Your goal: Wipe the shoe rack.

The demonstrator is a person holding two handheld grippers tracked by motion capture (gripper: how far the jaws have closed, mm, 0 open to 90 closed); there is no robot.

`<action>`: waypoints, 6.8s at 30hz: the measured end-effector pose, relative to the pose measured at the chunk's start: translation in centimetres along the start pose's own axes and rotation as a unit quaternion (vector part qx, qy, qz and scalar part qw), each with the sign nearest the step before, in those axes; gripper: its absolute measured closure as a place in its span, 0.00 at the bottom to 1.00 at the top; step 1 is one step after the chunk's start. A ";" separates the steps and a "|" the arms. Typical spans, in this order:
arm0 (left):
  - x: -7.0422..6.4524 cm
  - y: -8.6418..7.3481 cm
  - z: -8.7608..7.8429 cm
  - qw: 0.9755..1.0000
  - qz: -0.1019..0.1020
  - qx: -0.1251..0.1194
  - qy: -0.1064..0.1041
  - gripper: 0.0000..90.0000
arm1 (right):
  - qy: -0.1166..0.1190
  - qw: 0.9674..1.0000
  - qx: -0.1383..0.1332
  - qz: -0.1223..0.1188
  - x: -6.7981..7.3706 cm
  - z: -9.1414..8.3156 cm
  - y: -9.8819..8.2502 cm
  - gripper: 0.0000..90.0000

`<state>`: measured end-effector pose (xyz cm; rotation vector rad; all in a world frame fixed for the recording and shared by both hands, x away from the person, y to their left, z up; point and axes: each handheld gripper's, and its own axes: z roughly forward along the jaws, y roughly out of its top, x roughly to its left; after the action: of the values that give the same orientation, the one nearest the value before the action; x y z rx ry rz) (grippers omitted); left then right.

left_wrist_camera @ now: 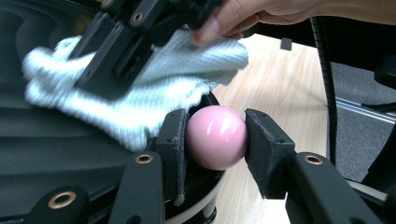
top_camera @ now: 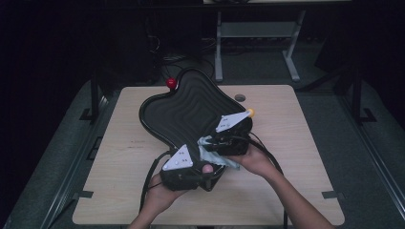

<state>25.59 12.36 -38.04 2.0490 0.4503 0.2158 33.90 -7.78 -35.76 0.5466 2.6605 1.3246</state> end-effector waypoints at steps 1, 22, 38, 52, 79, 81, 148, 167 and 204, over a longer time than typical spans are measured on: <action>0.0 0.0 0.0 1.000 -0.001 -0.003 -0.002 0.67 | 0.005 1.000 0.000 -0.002 -0.1 0.1 0.2 0.86; 0.1 -0.1 0.0 1.000 -0.004 -0.003 -0.004 0.67 | 0.017 1.000 -0.006 -0.009 -0.9 0.7 1.4 0.86; 0.1 0.0 0.0 1.000 -0.002 -0.001 -0.002 0.67 | -0.003 1.000 -0.014 -0.006 -1.5 1.2 2.6 0.86; -0.1 0.0 0.1 1.000 -0.003 0.000 0.001 0.67 | 0.012 0.999 -0.019 -0.032 -0.3 2.1 3.9 0.86; -0.1 0.1 0.2 1.000 -0.008 0.001 0.001 0.67 | -0.004 1.000 -0.022 -0.010 -2.9 2.7 6.2 0.86; -0.1 0.1 0.2 1.000 -0.008 0.000 0.001 0.67 | -0.007 1.000 -0.025 -0.007 -2.8 2.8 6.3 0.86; -0.6 0.3 0.4 1.000 -0.006 0.004 0.000 0.67 | -0.003 0.998 -0.047 -0.032 -2.2 6.7 14.3 0.86; -0.5 0.2 0.4 1.000 -0.009 0.001 -0.003 0.67 | 0.030 0.996 -0.045 -0.073 -0.1 7.3 14.7 0.86; -0.7 0.2 0.4 1.000 -0.007 0.002 0.002 0.67 | -0.013 0.999 -0.028 0.018 -4.8 1.0 3.1 0.86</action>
<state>25.15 11.72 -38.06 2.0485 0.4672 0.2103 39.50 -7.08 -34.15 0.6023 2.5962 1.3877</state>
